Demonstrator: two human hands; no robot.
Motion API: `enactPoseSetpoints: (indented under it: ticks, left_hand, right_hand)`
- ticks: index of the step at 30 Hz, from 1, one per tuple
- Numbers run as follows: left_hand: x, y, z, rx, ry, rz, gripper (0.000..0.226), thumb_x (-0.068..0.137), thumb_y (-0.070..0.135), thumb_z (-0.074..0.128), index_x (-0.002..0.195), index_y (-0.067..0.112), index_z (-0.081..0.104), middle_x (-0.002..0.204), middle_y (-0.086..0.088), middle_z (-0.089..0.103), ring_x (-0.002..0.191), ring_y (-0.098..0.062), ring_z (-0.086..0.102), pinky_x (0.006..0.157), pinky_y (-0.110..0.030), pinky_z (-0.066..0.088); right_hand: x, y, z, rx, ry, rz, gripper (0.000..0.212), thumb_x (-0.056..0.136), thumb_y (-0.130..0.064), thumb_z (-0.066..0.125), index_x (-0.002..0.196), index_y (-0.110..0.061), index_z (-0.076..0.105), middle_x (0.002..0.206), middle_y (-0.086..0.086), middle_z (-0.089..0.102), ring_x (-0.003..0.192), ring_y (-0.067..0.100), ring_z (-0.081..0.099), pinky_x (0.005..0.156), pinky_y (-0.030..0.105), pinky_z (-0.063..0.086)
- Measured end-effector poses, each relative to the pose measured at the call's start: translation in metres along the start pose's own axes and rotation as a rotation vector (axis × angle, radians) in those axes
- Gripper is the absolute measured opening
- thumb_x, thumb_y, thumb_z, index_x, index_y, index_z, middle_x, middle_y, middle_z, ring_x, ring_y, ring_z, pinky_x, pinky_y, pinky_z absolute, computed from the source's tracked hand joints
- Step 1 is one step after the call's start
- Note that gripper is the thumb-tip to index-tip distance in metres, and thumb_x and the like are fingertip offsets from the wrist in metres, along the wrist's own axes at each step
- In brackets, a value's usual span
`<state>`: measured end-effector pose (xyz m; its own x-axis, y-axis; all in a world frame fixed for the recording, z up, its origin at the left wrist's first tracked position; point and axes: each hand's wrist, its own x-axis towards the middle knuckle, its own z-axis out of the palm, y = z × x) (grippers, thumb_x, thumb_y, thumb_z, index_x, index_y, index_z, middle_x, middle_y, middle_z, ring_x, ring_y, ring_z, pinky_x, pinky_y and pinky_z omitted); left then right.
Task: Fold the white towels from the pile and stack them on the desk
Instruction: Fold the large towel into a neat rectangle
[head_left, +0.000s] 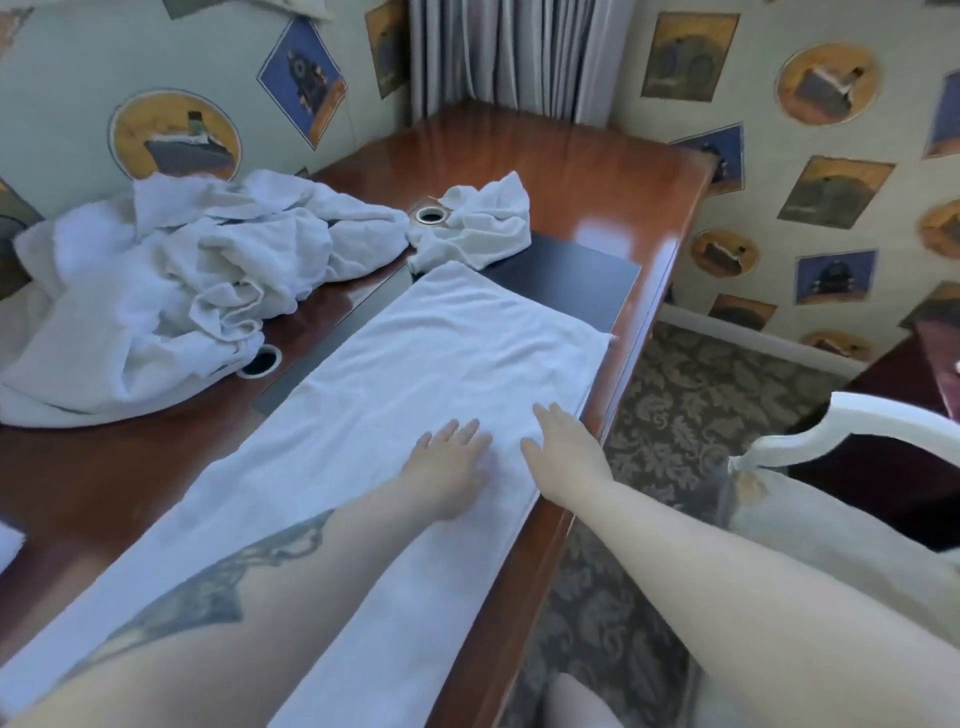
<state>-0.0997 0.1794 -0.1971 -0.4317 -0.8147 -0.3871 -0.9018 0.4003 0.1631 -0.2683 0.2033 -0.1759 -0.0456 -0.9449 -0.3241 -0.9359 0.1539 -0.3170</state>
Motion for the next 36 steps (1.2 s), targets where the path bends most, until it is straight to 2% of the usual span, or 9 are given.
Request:
enactPoseSetpoints:
  ticks: [7, 13, 15, 18, 23, 25, 29, 33, 36]
  left_hand:
    - [0.103, -0.006, -0.074, 0.131, 0.040, 0.043, 0.055, 0.104, 0.026, 0.035, 0.156, 0.025, 0.016, 0.165, 0.001, 0.003, 0.151, -0.022, 0.005, 0.122, -0.041, 0.008]
    - [0.209, -0.044, -0.129, 0.353, 0.065, 0.023, 0.064, 0.096, 0.004, 0.037, 0.154, 0.027, 0.022, 0.164, 0.001, 0.010, 0.149, -0.021, 0.012, 0.119, -0.036, 0.012]
    - [0.231, -0.060, -0.138, 0.376, 0.042, -0.028, 0.067, 0.094, 0.001, 0.039, 0.153, 0.028, 0.025, 0.163, 0.003, 0.011, 0.148, -0.021, 0.016, 0.116, -0.036, 0.020]
    - [0.254, -0.075, -0.145, 0.385, -0.016, -0.067, 0.062, 0.091, -0.003, 0.039, 0.144, 0.029, 0.037, 0.160, 0.008, 0.016, 0.142, -0.020, 0.028, 0.089, -0.037, 0.044]
    - [0.287, -0.091, -0.154, 0.350, 0.033, -0.086, 0.066, 0.088, -0.011, 0.041, 0.147, 0.019, 0.030, 0.159, 0.008, 0.019, 0.127, -0.024, 0.049, 0.061, -0.032, 0.036]
    - [0.297, -0.093, -0.155, 0.341, 0.058, -0.109, 0.066, 0.090, -0.007, 0.040, 0.149, 0.019, 0.026, 0.153, 0.002, 0.031, 0.117, -0.027, 0.055, 0.053, -0.032, 0.028]
    - [0.309, -0.091, -0.149, 0.425, 0.055, -0.115, 0.051, 0.092, -0.002, 0.047, 0.138, 0.019, 0.039, 0.123, -0.008, 0.043, 0.110, -0.029, 0.048, 0.062, -0.032, 0.033]
    - [0.311, -0.095, -0.155, 0.613, 0.081, -0.011, 0.045, 0.094, 0.009, 0.052, 0.136, 0.024, 0.042, 0.143, -0.003, 0.033, 0.130, -0.026, 0.030, 0.096, -0.035, 0.033]
    - [0.310, -0.100, -0.155, 0.690, 0.057, 0.157, 0.041, 0.091, 0.004, 0.048, 0.128, 0.023, 0.044, 0.136, 0.003, 0.045, 0.121, -0.020, 0.039, 0.097, -0.029, 0.030]
  right_hand:
    - [0.080, 0.032, -0.046, -0.013, 0.016, 0.076, 0.058, 0.104, -0.033, 0.032, 0.156, -0.015, 0.015, 0.164, 0.004, 0.007, 0.147, 0.025, 0.017, 0.114, 0.039, 0.025]
    - [0.159, 0.070, -0.069, 0.045, 0.056, 0.202, 0.050, 0.102, -0.026, 0.037, 0.148, -0.012, 0.028, 0.153, 0.008, 0.028, 0.140, 0.028, 0.025, 0.107, 0.038, 0.030]
    - [0.176, 0.083, -0.071, 0.090, 0.097, 0.271, 0.045, 0.101, -0.025, 0.039, 0.144, -0.013, 0.034, 0.147, 0.009, 0.035, 0.135, 0.028, 0.031, 0.103, 0.037, 0.033]
    - [0.192, 0.091, -0.068, 0.154, 0.163, 0.317, 0.038, 0.098, -0.026, 0.046, 0.134, -0.014, 0.044, 0.133, 0.010, 0.043, 0.124, 0.029, 0.038, 0.095, 0.036, 0.036]
    - [0.212, 0.092, -0.066, 0.372, 0.057, 0.393, 0.027, 0.089, -0.028, 0.056, 0.108, -0.013, 0.044, 0.102, 0.002, 0.053, 0.098, 0.028, 0.055, 0.065, 0.032, 0.037]
    - [0.216, 0.093, -0.069, 0.341, -0.015, 0.387, 0.019, 0.085, -0.024, 0.055, 0.097, -0.015, 0.045, 0.097, 0.002, 0.054, 0.087, 0.025, 0.054, 0.054, 0.030, 0.033]
    - [0.216, 0.096, -0.070, 0.326, 0.028, 0.314, 0.013, 0.082, -0.019, 0.054, 0.092, -0.017, 0.046, 0.103, 0.002, 0.047, 0.094, 0.025, 0.049, 0.061, 0.031, 0.035]
    - [0.212, 0.099, -0.073, 0.376, 0.143, 0.294, 0.016, 0.083, -0.014, 0.052, 0.079, -0.023, 0.039, 0.087, -0.001, 0.053, 0.077, 0.023, 0.051, 0.053, 0.031, 0.033]
    - [0.211, 0.101, -0.073, 0.394, 0.147, 0.286, 0.011, 0.085, -0.011, 0.050, 0.087, -0.020, 0.043, 0.089, 0.002, 0.056, 0.079, 0.025, 0.054, 0.058, 0.032, 0.038]
